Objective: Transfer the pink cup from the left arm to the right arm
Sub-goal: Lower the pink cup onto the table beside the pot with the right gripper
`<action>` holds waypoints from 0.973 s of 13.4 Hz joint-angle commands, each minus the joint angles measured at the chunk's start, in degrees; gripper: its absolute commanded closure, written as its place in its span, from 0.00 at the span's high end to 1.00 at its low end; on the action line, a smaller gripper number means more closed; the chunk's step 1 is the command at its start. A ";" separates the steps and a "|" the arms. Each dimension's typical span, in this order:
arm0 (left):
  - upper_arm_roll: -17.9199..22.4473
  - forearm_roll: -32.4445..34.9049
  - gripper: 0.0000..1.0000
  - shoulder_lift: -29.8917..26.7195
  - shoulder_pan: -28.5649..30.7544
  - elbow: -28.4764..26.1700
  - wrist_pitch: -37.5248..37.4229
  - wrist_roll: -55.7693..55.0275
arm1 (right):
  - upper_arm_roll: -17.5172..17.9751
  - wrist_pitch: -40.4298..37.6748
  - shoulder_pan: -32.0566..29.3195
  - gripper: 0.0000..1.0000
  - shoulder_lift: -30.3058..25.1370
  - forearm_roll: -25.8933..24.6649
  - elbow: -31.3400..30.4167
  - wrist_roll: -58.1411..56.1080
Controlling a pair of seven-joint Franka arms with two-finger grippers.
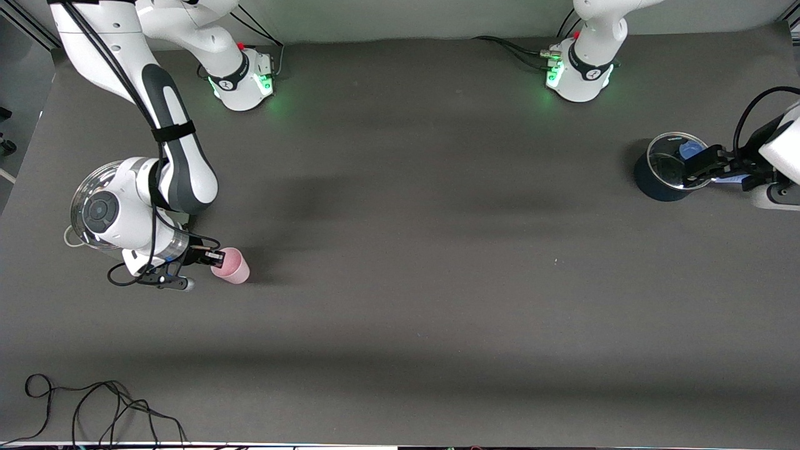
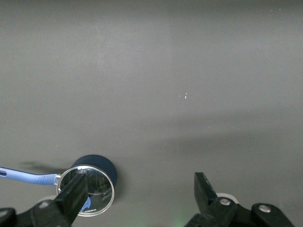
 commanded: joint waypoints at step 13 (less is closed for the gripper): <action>22.71 0.05 1.00 -1.39 -23.01 -0.86 1.61 -0.72 | -0.63 0.05 -0.59 1.00 0.39 2.31 3.92 -2.31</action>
